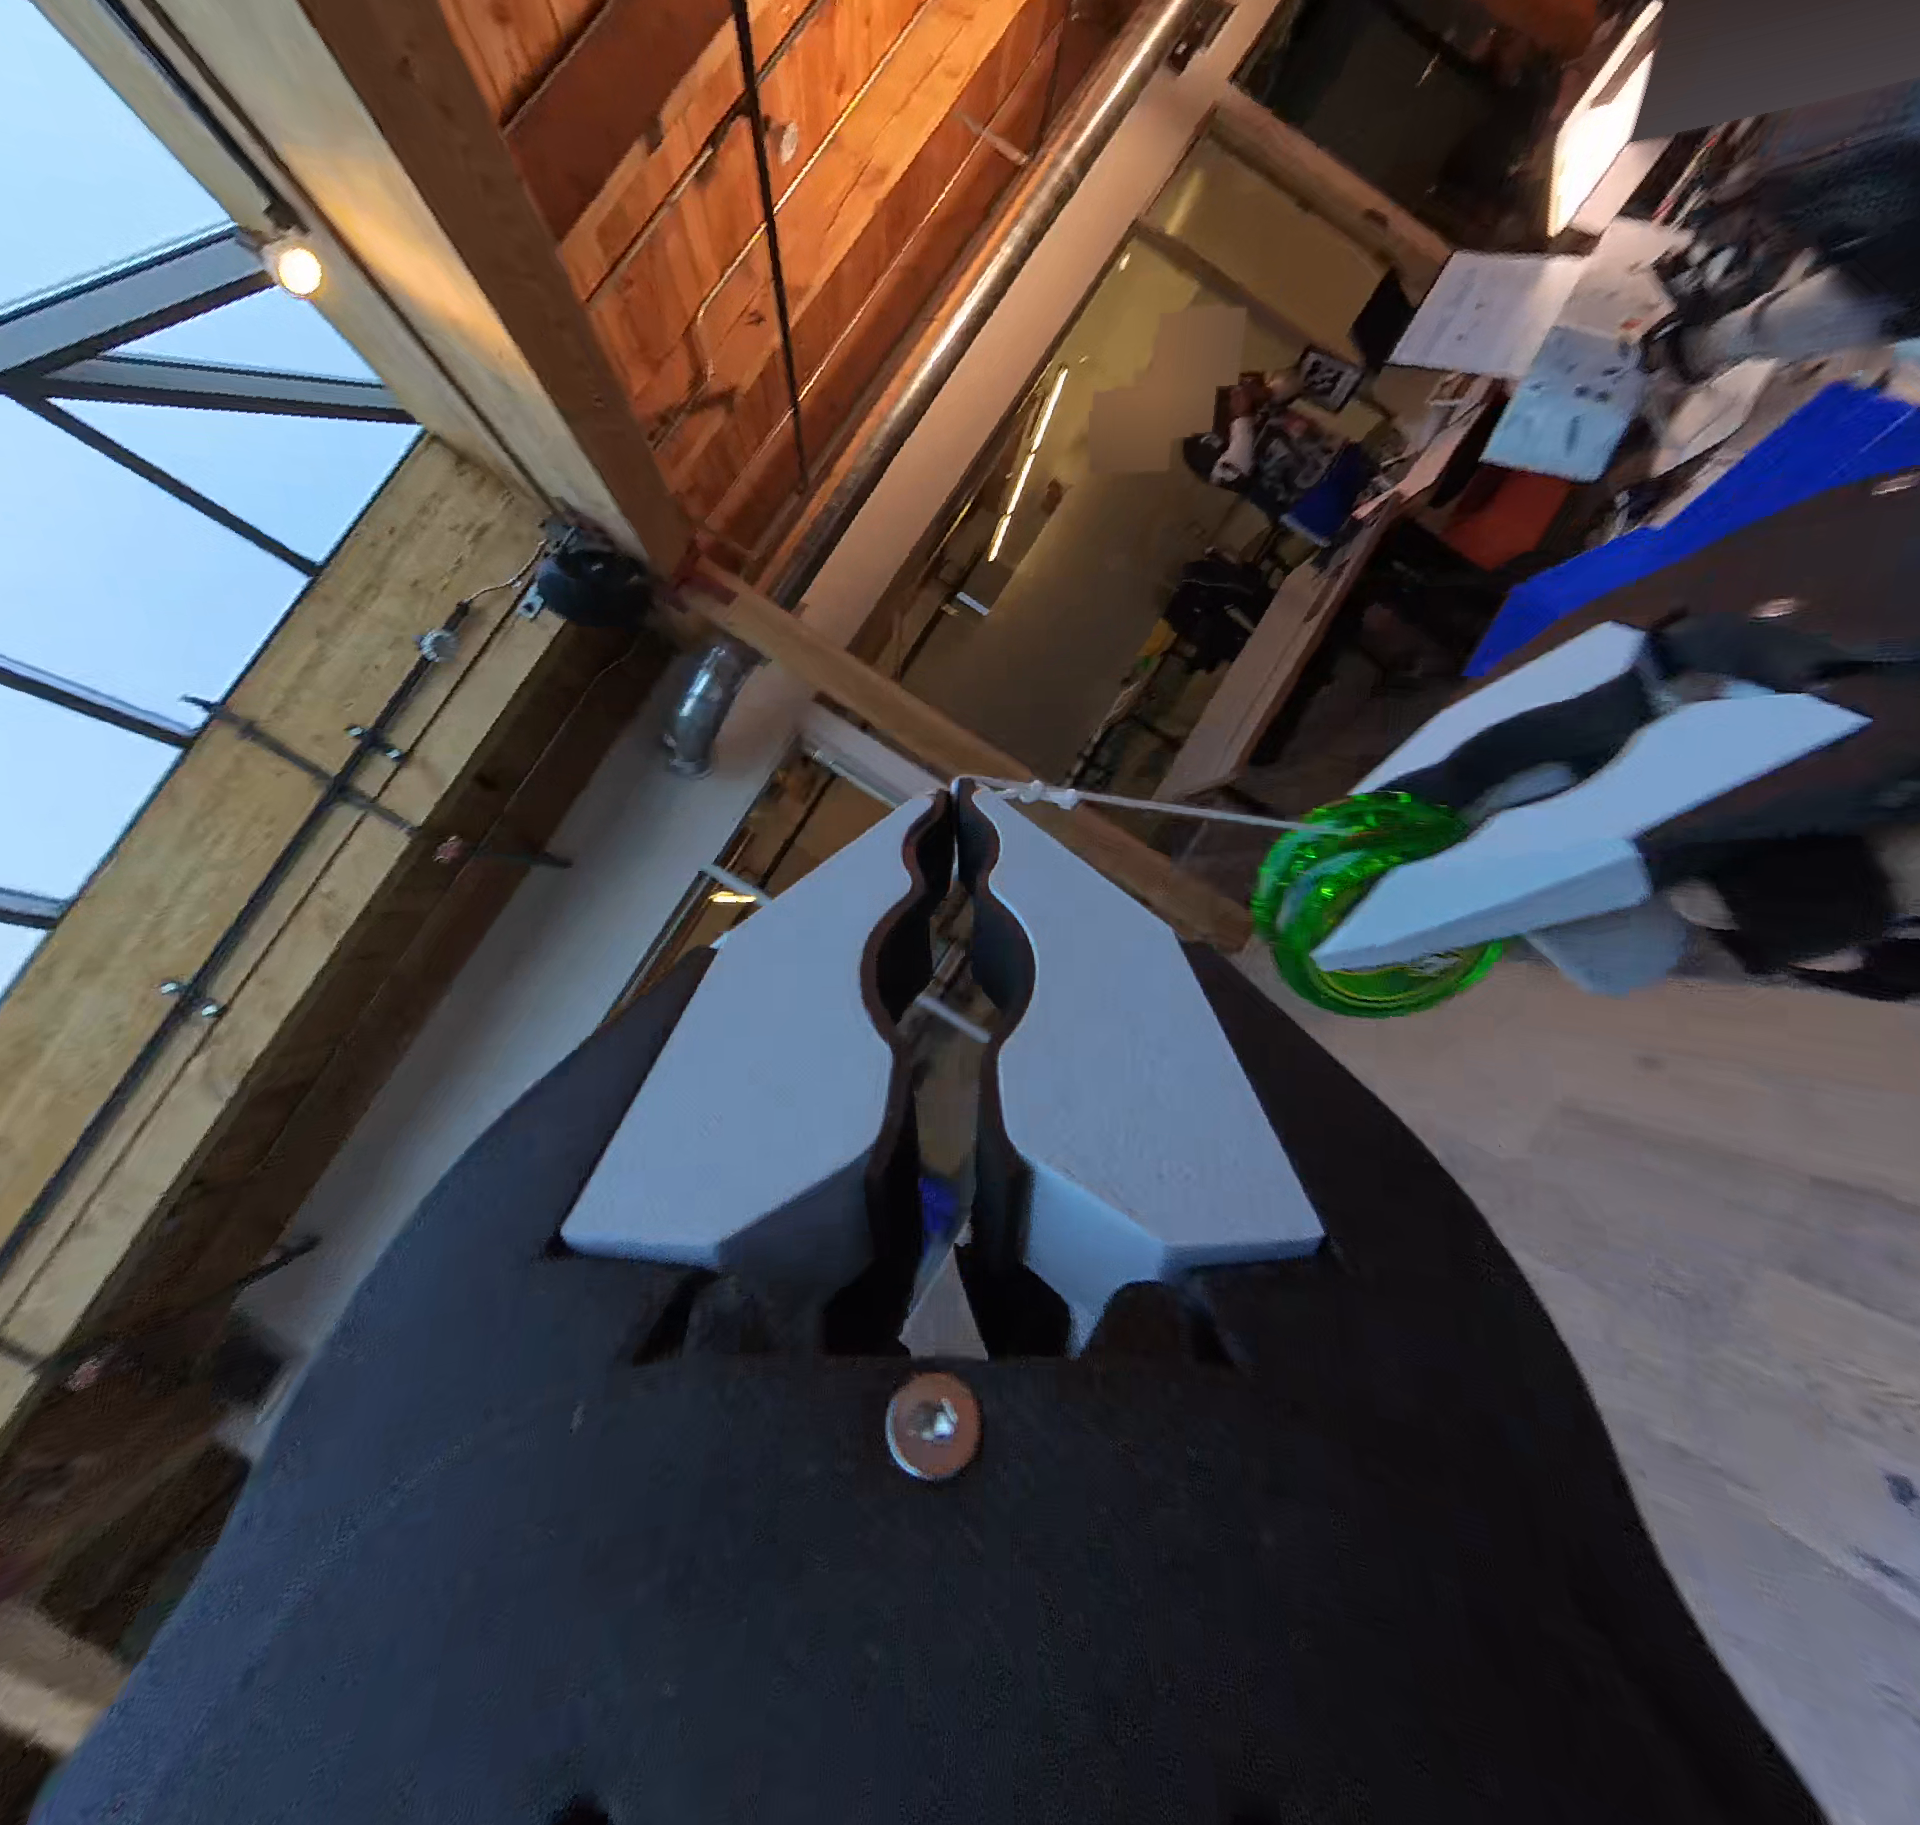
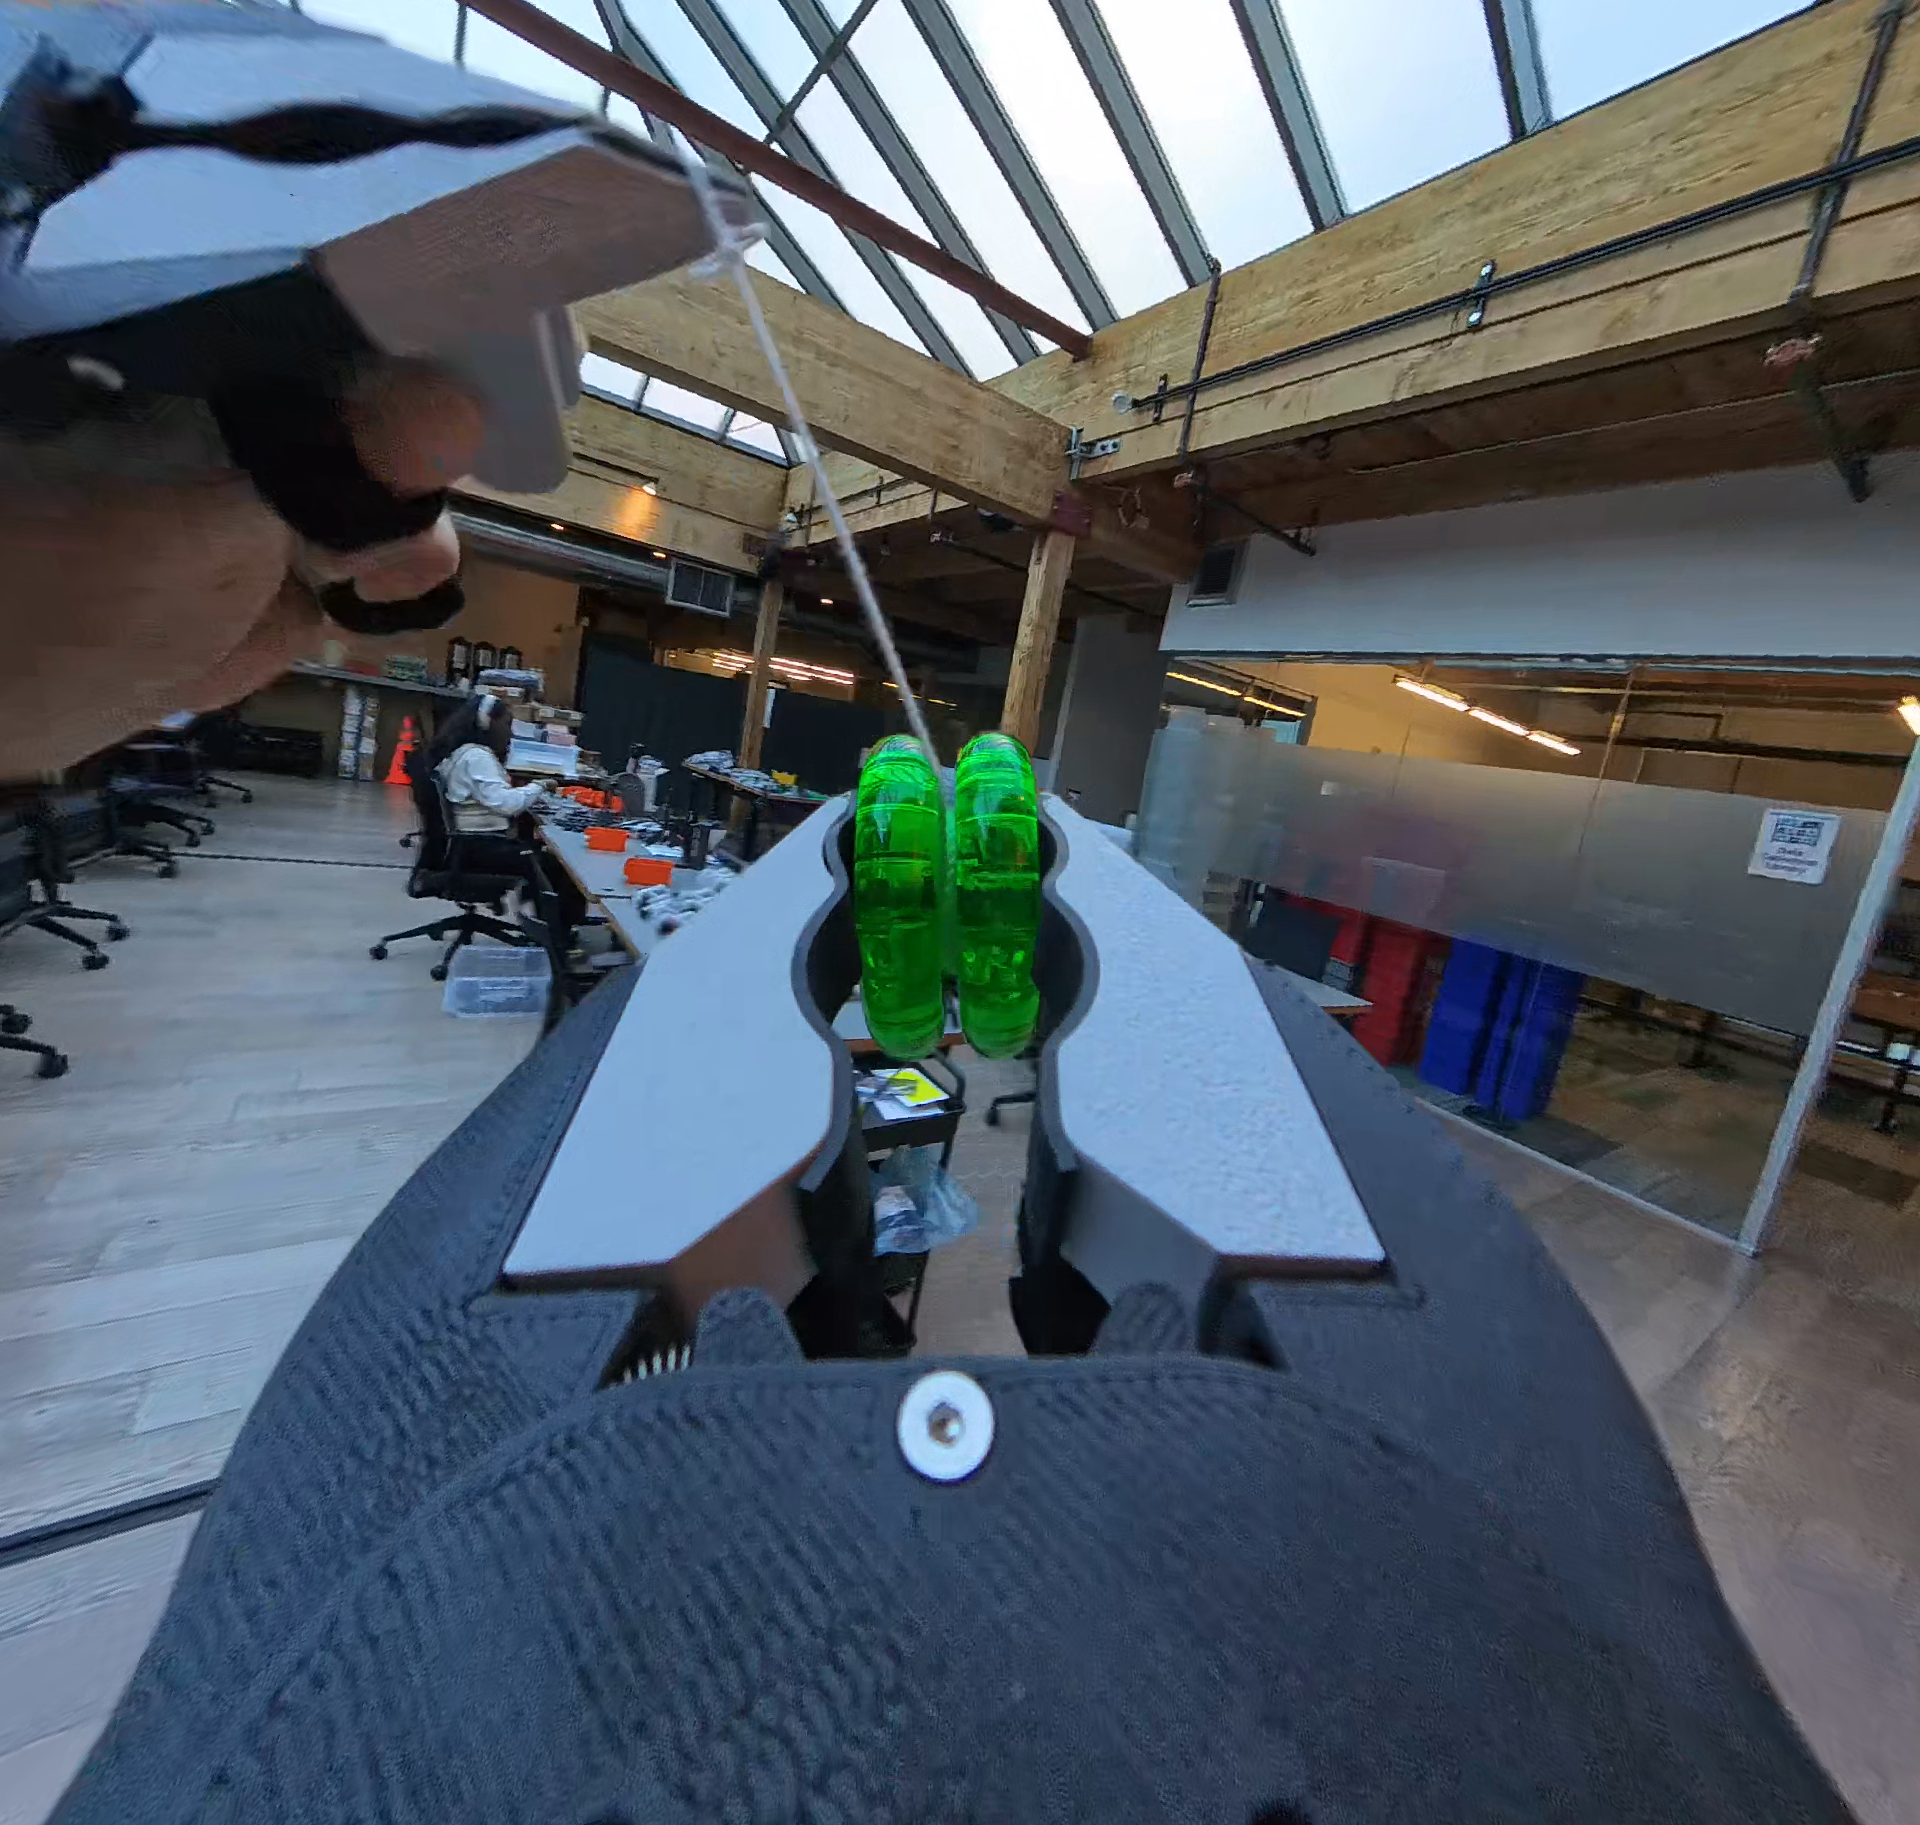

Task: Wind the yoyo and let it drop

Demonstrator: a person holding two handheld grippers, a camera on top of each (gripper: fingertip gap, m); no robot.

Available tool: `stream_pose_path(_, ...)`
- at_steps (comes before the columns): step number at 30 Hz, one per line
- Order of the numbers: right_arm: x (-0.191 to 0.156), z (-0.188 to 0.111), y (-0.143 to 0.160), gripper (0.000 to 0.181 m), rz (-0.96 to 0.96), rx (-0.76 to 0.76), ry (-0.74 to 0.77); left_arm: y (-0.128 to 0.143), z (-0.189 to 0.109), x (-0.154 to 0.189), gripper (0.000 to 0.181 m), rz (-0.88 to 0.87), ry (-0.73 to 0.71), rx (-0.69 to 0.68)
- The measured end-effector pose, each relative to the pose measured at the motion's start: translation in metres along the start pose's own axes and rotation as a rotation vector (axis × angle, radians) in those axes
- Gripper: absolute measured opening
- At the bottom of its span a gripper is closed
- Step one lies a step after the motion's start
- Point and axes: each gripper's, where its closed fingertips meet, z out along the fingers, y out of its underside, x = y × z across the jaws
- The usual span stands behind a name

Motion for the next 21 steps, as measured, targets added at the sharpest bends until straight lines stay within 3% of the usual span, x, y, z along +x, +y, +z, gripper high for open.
stream_pose_path(3, 0.013, 0.028, -0.005, 0.027, -0.092, 0.017, 0.111, 0.003, 0.044, -0.026, 0.000, 0.088, -0.010, -0.087)
stream_pose_path(7, 0.024, 0.057, -0.014, 0.028, -0.056, -0.003, 0.143, 0.013, 0.092, -0.049, 0.000, 0.175, 0.028, -0.194)
stream_pose_path(8, 0.024, 0.057, -0.018, 0.036, -0.069, -0.017, 0.141, 0.018, 0.098, -0.052, 0.000, 0.190, 0.030, -0.214)
stream_pose_path(9, 0.026, 0.052, -0.021, 0.073, -0.080, -0.031, 0.150, 0.023, 0.102, -0.055, 0.000, 0.196, 0.031, -0.235)
stream_pose_path(10, 0.025, 0.043, -0.023, 0.096, -0.088, -0.059, 0.137, 0.029, 0.105, -0.058, 0.000, 0.199, 0.029, -0.252)
stream_pose_path(12, 0.020, 0.005, -0.028, 0.102, -0.081, -0.083, 0.063, 0.037, 0.108, -0.063, 0.000, 0.198, 0.015, -0.272)
stream_pose_path(15, 0.027, -0.077, -0.039, 0.082, -0.024, -0.029, 0.004, 0.043, 0.108, -0.069, 0.000, 0.169, -0.014, -0.273)
stream_pose_path(17, 0.045, -0.131, -0.036, 0.074, -0.038, -0.011, 0.045, 0.044, 0.105, -0.073, 0.000, 0.175, -0.043, -0.272)
stream_pose_path(21, 0.094, -0.224, 0.002, 0.071, -0.112, -0.151, 0.218, 0.049, 0.100, -0.074, 0.000, 0.221, -0.062, -0.296)
